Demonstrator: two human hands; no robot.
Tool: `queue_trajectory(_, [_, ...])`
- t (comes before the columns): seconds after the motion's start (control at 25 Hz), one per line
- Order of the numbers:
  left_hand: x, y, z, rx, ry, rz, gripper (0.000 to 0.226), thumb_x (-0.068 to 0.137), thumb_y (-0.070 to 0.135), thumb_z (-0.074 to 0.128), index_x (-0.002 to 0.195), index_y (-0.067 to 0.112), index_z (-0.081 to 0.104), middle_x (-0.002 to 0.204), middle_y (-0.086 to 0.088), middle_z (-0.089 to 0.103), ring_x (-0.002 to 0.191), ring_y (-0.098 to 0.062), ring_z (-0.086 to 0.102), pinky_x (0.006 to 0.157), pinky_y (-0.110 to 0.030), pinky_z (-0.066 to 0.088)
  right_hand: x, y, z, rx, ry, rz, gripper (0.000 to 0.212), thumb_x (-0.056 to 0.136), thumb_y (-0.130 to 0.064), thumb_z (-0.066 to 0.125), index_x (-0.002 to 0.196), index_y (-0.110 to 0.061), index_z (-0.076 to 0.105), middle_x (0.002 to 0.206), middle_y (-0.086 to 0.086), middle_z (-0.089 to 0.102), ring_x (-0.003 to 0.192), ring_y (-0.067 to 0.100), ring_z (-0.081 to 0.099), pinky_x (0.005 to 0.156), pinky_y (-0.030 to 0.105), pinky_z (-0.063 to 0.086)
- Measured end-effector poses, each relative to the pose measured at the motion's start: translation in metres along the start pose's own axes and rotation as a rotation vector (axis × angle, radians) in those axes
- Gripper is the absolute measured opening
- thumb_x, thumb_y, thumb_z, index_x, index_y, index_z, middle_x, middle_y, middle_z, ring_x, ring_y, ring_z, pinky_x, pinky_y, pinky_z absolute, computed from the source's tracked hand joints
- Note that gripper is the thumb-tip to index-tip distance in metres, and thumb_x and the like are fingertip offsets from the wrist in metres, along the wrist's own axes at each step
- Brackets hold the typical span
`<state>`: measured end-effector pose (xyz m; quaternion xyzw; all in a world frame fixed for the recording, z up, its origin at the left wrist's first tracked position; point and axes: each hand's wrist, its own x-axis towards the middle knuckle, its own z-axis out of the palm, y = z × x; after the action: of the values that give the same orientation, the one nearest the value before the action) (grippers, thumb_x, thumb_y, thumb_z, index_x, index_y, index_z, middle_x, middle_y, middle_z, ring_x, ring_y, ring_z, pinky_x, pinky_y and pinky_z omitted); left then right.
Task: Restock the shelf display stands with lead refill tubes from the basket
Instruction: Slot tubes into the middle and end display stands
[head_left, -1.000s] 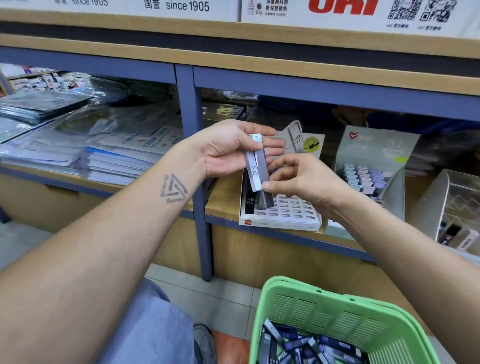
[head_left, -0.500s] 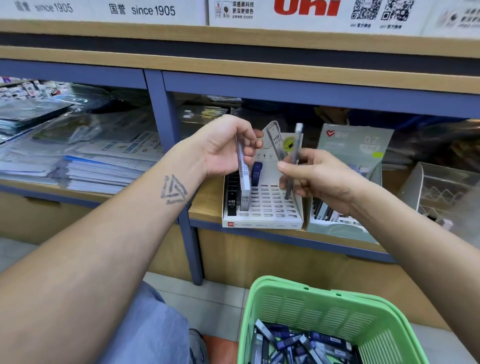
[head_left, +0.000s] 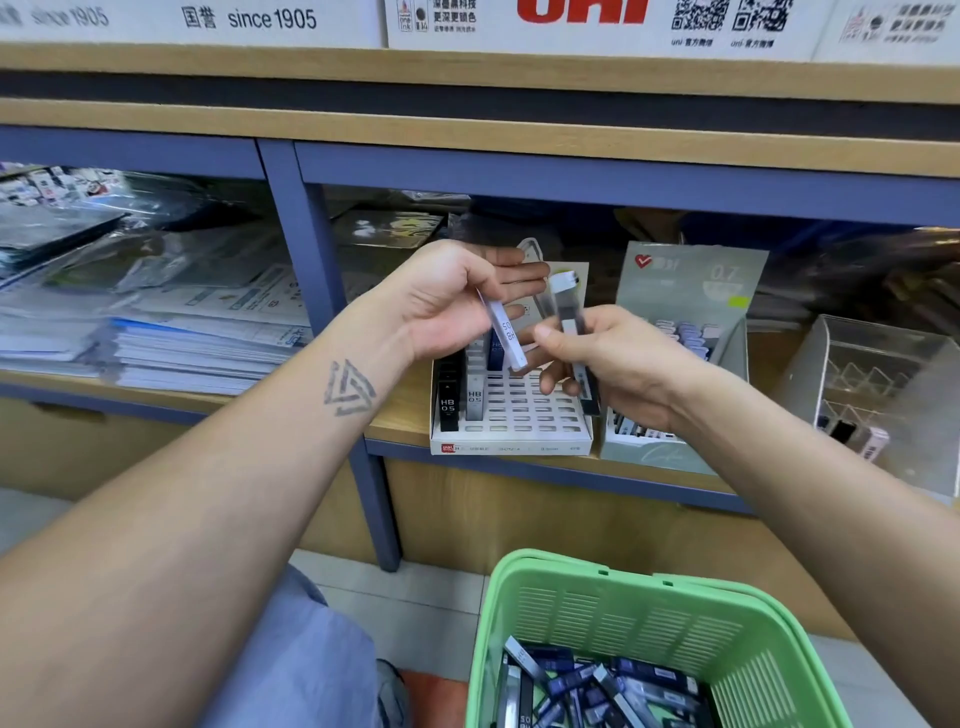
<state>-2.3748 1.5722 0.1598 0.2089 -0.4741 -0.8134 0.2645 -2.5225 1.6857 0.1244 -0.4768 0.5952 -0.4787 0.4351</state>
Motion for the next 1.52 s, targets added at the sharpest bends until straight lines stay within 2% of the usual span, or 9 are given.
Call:
queue_trajectory(0.12, [-0.004,0.002,0.000,-0.031,-0.055,0.034,0.052,0.075,-0.025,0.028,0.119,-0.011,0.054,0.122,-0.032,0.063,0.111,-0.038,0.067,0.091,-0.046,0.057,0.005,0.002,0.010,0.040,-0.015,0.019,0.015,0.094,-0.007,0.067,0.103,0.004,0.071,0.093,0.019,0.075,0.057,0.012,0.052,0.049,0.020,0.033])
queue_trajectory(0.24, [-0.008,0.009,-0.009,0.276,0.014,-0.010,0.038,0.089,-0.017,0.041,0.122,-0.008,0.058,0.119,-0.024,0.067,0.110,-0.030,0.067,0.089,-0.039,0.058,0.010,0.001,0.010,0.068,0.099,0.023,0.010,0.089,0.000,0.070,0.099,0.000,0.074,0.083,0.016,0.072,0.054,0.010,0.046,0.045,0.019,0.030])
queue_trajectory(0.44, [-0.020,0.020,-0.038,0.736,0.184,-0.033,0.008,0.089,-0.003,0.067,0.093,0.001,0.072,0.075,-0.010,0.071,0.065,-0.016,0.062,0.064,-0.025,0.052,0.017,-0.001,0.007,-0.002,0.272,0.022,0.015,0.089,0.001,0.071,0.101,-0.006,0.075,0.086,0.014,0.070,0.057,0.011,0.046,0.045,0.020,0.033])
queue_trajectory(0.56, [-0.028,0.020,-0.046,0.809,0.159,-0.071,0.015,0.085,-0.008,0.071,0.100,-0.005,0.071,0.087,-0.021,0.074,0.076,-0.026,0.073,0.078,-0.033,0.060,0.020,-0.003,0.006,0.018,0.361,-0.015,0.012,0.086,0.001,0.074,0.095,-0.007,0.074,0.085,0.014,0.067,0.057,0.011,0.048,0.044,0.020,0.034])
queue_trajectory(0.8, [-0.040,0.023,-0.043,0.869,0.103,-0.163,0.023,0.081,-0.015,0.069,0.102,-0.005,0.069,0.094,-0.026,0.074,0.088,-0.036,0.075,0.079,-0.040,0.063,0.020,-0.011,0.012,0.013,0.353,-0.075,0.011,0.087,0.000,0.074,0.090,-0.010,0.076,0.081,0.010,0.066,0.058,0.012,0.049,0.045,0.020,0.034])
queue_trajectory(1.04, [-0.026,0.012,-0.052,1.356,0.243,0.074,0.016,0.078,0.007,0.082,0.093,0.010,0.077,0.089,-0.007,0.075,0.081,-0.019,0.071,0.076,-0.031,0.061,0.019,-0.008,0.024,-0.578,0.329,-0.179,0.005,0.091,-0.014,0.073,0.096,-0.016,0.074,0.092,-0.003,0.070,0.085,0.011,0.065,0.072,0.025,0.050])
queue_trajectory(1.16, [-0.020,0.004,-0.057,1.621,0.183,0.145,0.023,0.079,0.019,0.083,0.102,0.016,0.077,0.099,0.002,0.073,0.091,-0.014,0.067,0.080,-0.027,0.054,0.019,0.002,0.037,-0.775,0.284,-0.237,0.008,0.094,-0.019,0.071,0.101,-0.020,0.074,0.086,-0.013,0.065,0.078,0.000,0.058,0.071,0.025,0.045])
queue_trajectory(1.28, [-0.015,-0.002,-0.064,1.727,0.137,0.144,0.034,0.082,0.027,0.080,0.114,0.016,0.074,0.110,0.003,0.071,0.095,-0.012,0.062,0.078,-0.023,0.046,0.022,0.010,0.046,-0.894,0.252,-0.289,0.006,0.095,-0.022,0.070,0.097,-0.018,0.073,0.092,-0.007,0.069,0.083,0.013,0.062,0.078,0.033,0.053])
queue_trajectory(1.52, [-0.011,-0.011,-0.068,1.828,0.071,0.147,0.027,0.088,0.027,0.075,0.109,0.011,0.074,0.085,0.003,0.059,0.071,-0.011,0.049,0.057,-0.018,0.032,0.022,0.016,0.054,-1.070,0.230,-0.329,0.029,0.093,-0.019,0.072,0.071,-0.027,0.054,0.077,-0.003,0.062,0.079,0.028,0.058,0.067,0.037,0.049])
